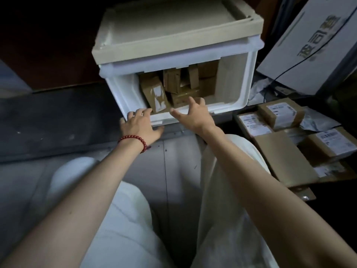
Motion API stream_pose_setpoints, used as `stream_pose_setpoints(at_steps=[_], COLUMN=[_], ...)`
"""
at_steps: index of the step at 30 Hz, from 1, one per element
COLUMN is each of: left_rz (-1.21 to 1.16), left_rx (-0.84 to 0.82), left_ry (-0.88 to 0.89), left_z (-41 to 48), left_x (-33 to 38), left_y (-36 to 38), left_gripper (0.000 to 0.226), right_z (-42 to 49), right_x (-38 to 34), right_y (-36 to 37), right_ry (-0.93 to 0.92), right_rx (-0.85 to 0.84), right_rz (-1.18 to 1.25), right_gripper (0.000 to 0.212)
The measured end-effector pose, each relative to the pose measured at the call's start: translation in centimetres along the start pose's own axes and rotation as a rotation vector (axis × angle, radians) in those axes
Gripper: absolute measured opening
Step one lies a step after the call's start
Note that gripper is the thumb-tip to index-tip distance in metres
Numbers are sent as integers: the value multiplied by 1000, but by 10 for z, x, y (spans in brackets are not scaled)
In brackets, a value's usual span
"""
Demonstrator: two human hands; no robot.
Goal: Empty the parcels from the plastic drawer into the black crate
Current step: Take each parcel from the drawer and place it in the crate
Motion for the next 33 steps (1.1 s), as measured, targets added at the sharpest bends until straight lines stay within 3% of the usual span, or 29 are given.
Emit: stream_pose_setpoints(at_steps=[4, 9, 17, 33], left_rz=[-62, -296, -238, -186], left_rx=[-40, -223, 13, 155], left_ry=[64, -35, 17, -135], left_z=[16, 44, 105, 214], left_x=[-16, -17, -6, 16], left_y=[5, 33, 37, 86], left_gripper=[71, 76, 71, 77], right_z=[14, 41, 107, 230], right_x=[11, 9, 17, 30], right_y=[24, 36, 39, 65], right_ry=[-10, -99, -75, -143], right_rx=[-5, 32, 127, 208], right_rz=[44, 124, -72, -109], right_gripper=[71, 58, 62, 66])
Point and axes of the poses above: each hand's wrist, its own z-axis towards the middle knuckle, its own y-axis out of the palm, x = y × z, the point moved 2 cm from there along z, towards the middle knuckle, and after that the axes turned 8 degrees about z, right-handed, at the moved point
